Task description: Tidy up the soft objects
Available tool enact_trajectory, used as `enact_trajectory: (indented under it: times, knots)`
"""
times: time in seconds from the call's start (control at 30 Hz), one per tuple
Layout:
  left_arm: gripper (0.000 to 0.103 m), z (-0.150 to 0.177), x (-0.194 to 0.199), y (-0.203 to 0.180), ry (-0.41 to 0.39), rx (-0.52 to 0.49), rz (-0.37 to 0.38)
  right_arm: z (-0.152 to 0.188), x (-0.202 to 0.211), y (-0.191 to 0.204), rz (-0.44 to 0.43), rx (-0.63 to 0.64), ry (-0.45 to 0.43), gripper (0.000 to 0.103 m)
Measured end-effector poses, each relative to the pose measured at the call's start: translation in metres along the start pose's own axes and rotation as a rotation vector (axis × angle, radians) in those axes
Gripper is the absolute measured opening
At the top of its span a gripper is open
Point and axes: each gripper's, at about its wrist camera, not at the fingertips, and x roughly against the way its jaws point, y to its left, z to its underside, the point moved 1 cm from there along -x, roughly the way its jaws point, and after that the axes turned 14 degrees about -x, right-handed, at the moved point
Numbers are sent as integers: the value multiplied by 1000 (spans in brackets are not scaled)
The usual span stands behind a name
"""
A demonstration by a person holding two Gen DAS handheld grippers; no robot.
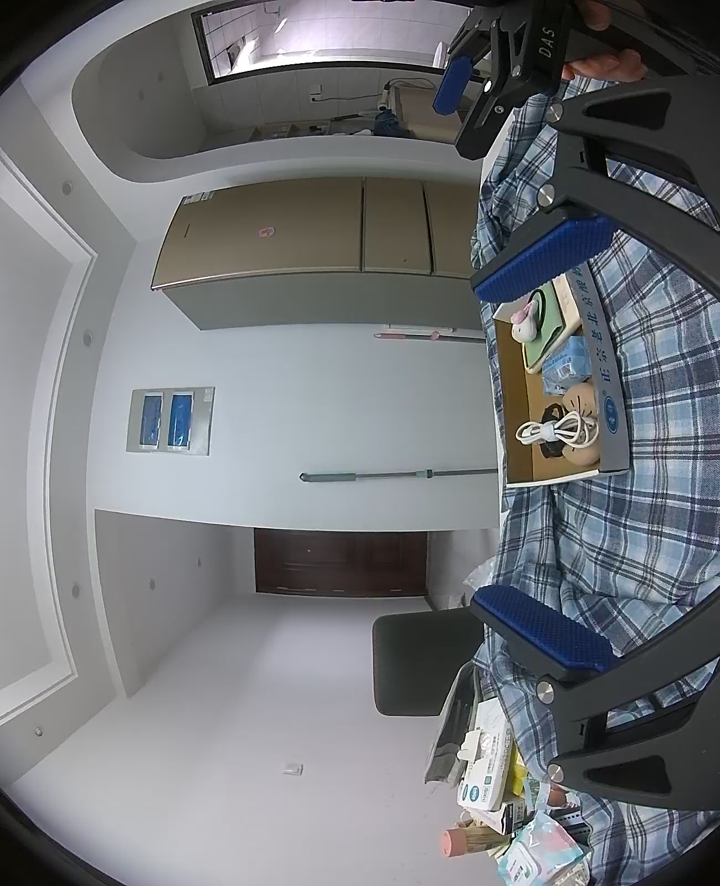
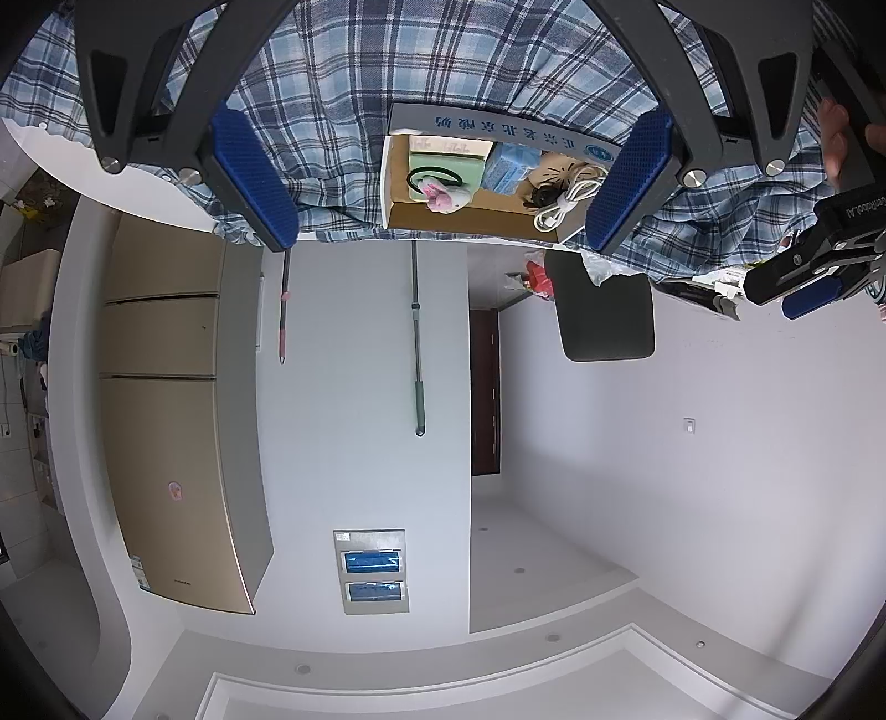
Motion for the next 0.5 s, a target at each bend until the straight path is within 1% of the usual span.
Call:
enact_trajectory:
  times: [0.5]
  knots:
    - [103,0,0,0,-1,-2,-1,0,0,0,0,0,-1,103]
